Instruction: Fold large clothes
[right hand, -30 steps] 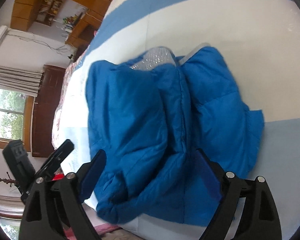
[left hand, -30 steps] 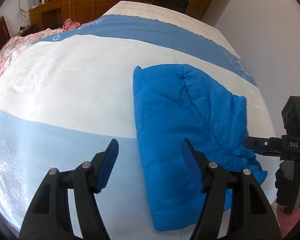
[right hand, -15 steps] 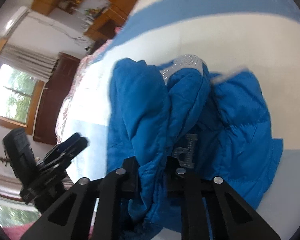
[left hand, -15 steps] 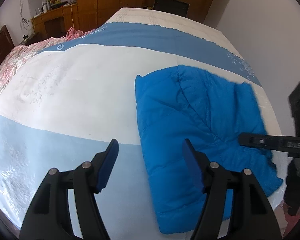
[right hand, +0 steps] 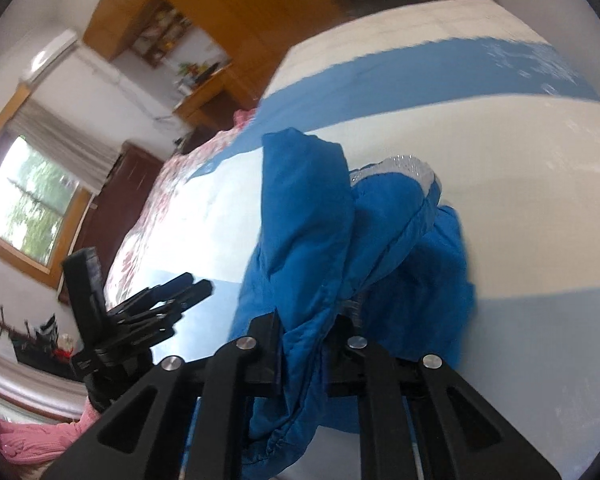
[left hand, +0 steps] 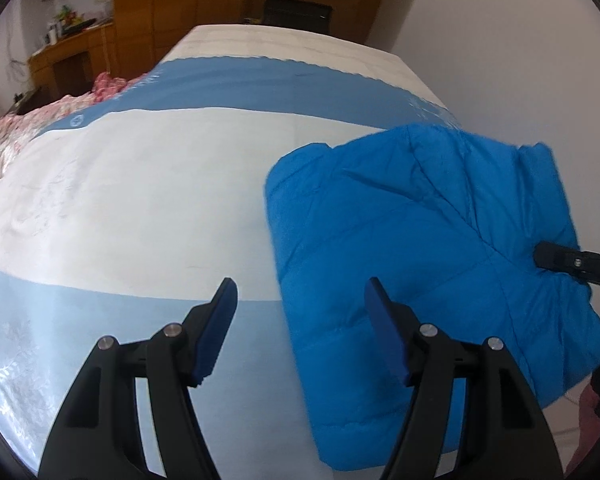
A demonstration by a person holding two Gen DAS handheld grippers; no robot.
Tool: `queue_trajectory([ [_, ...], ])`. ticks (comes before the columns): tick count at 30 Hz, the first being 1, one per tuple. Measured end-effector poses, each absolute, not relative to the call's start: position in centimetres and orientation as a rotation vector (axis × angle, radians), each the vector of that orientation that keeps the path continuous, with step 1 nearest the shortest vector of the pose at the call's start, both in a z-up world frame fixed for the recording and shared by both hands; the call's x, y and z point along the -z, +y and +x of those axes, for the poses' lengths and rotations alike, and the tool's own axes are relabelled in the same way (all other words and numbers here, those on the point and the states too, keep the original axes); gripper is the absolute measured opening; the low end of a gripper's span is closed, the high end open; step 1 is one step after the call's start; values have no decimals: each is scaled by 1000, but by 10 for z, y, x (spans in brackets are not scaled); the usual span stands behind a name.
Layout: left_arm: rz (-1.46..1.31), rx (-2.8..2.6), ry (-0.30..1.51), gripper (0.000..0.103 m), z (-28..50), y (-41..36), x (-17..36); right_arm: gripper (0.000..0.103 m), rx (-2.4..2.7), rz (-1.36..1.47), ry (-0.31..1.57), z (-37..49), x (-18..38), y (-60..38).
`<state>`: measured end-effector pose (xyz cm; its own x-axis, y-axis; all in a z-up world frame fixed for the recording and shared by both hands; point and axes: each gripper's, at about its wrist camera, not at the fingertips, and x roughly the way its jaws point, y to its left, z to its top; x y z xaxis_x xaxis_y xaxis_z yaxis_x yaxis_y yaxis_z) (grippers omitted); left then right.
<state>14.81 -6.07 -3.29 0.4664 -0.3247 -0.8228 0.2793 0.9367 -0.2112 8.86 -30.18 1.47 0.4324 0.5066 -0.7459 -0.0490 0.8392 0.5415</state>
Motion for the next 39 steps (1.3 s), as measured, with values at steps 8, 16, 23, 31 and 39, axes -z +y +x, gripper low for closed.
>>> queue_trajectory([
  [8, -12, 459, 1060, 65, 138, -95, 48, 13, -339, 570, 1129, 78, 32, -320],
  [16, 36, 474, 1097, 65, 129, -113, 67, 21, -308, 635, 1180, 82, 93, -325],
  [23, 21, 461, 1140, 72, 134, -115, 101, 27, -305, 717, 1179, 82, 119, -324],
  [31, -30, 444, 1128, 58, 129, -92, 74, 38, -137, 385, 1060, 63, 34, -300],
  [39, -123, 521, 1096, 54, 96, -93, 54, 29, -281, 304, 996, 52, 14, -248],
])
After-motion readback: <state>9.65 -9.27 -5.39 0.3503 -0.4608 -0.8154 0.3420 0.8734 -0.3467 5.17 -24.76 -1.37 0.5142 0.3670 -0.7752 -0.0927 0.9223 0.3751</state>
